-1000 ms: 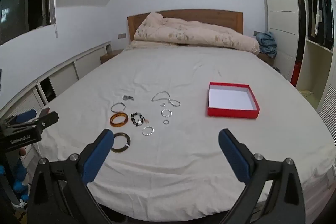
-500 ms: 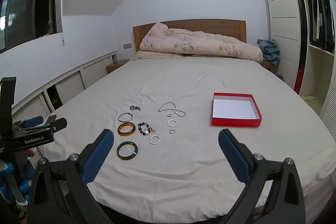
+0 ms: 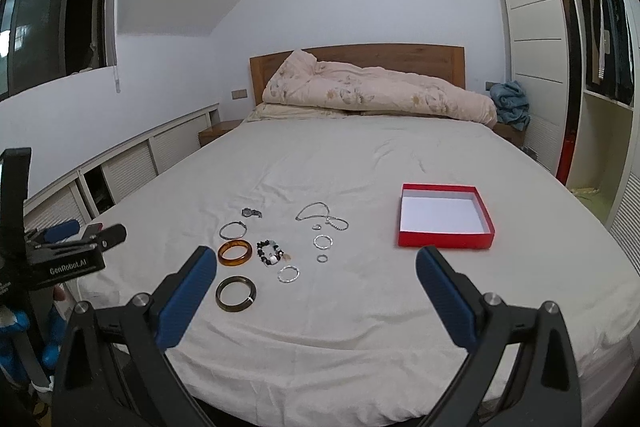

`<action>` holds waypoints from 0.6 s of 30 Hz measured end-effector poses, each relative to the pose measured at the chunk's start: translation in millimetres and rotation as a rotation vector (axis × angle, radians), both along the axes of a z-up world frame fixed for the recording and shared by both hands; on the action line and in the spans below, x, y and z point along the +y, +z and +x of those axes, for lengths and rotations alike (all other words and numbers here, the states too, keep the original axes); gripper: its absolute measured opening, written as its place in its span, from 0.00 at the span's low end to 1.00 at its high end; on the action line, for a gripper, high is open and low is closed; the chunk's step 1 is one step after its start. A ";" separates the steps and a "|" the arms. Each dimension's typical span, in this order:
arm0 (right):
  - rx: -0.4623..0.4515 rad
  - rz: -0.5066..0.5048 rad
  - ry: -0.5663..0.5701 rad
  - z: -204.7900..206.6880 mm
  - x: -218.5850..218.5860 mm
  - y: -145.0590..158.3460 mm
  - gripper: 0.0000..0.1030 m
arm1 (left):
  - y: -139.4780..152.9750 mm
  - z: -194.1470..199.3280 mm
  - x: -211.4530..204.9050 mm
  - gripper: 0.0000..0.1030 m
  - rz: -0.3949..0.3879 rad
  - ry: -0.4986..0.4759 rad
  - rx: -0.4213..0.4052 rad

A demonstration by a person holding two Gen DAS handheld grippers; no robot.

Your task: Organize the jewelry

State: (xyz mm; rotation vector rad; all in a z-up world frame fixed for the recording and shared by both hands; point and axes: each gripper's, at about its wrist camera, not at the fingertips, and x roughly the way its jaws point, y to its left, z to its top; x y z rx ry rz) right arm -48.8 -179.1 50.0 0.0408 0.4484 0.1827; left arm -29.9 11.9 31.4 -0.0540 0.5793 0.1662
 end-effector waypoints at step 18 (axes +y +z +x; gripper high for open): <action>0.094 -0.007 -0.042 19.0 -3.9 -19.4 0.98 | -27.3 20.0 2.8 0.97 -0.006 -0.018 0.068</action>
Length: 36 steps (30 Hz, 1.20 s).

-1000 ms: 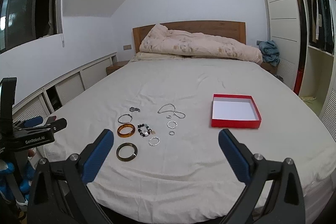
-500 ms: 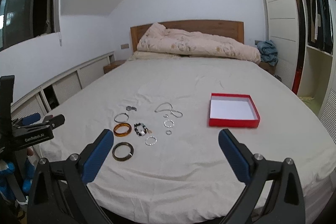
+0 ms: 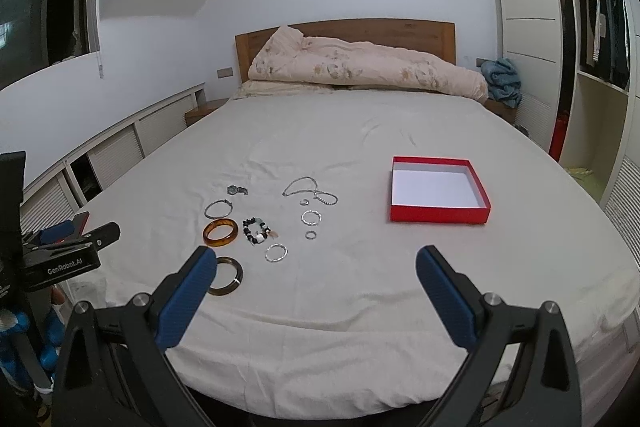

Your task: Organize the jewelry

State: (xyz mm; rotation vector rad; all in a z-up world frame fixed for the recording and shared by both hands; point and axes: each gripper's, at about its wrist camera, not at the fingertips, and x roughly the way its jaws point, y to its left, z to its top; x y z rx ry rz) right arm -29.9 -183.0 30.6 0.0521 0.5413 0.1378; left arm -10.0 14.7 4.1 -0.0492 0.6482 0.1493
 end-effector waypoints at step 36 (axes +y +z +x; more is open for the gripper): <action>0.080 0.037 0.066 34.5 2.7 -29.8 0.98 | -17.5 25.1 -10.3 0.93 0.038 -0.018 0.055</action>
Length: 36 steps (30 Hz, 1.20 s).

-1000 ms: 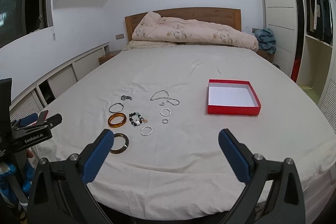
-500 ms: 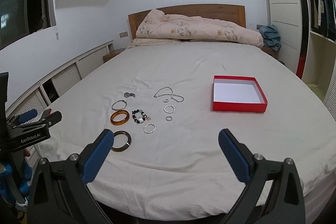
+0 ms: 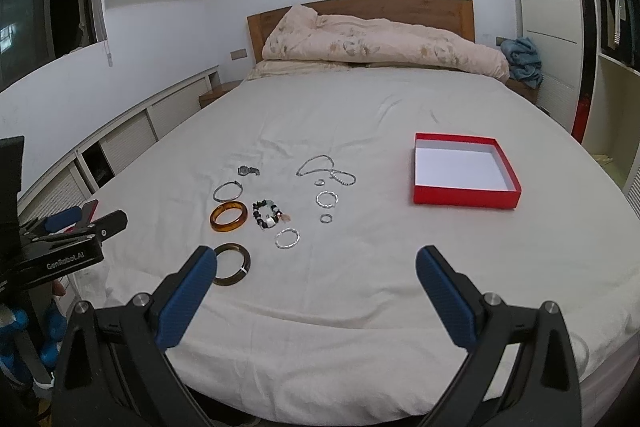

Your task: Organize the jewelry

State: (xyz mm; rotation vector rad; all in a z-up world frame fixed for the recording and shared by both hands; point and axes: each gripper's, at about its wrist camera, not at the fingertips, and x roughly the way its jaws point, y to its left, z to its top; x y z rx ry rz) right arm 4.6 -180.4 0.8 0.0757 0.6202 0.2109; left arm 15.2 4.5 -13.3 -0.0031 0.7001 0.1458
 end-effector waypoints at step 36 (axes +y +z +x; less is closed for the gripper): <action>0.253 0.038 0.100 112.8 26.2 -104.4 0.95 | -145.8 115.9 9.7 0.40 -0.118 -0.140 0.353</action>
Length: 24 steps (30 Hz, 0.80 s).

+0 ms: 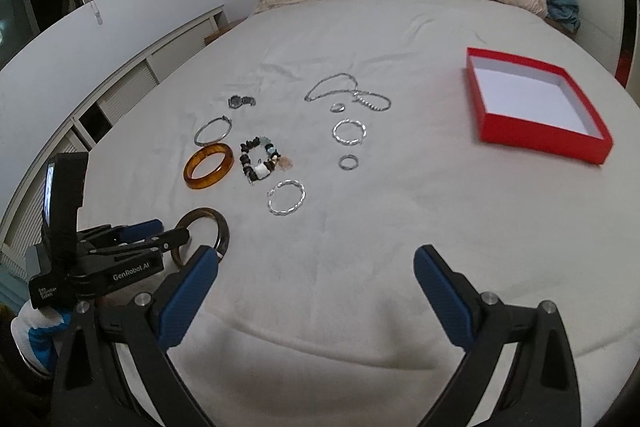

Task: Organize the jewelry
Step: 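Grasp the dark horn bangle with the left gripper while the right gripper approaches the beaded bracelet, then grasp the beaded bracelet with the right gripper and lift it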

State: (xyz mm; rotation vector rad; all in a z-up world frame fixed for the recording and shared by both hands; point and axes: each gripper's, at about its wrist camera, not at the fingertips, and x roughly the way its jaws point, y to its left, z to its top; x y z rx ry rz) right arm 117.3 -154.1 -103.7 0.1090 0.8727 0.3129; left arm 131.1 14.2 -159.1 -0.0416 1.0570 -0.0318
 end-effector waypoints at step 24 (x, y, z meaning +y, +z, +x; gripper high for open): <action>0.085 0.089 0.141 96.8 58.2 -39.7 0.39 | 12.0 27.4 19.9 0.09 -0.088 0.059 -0.114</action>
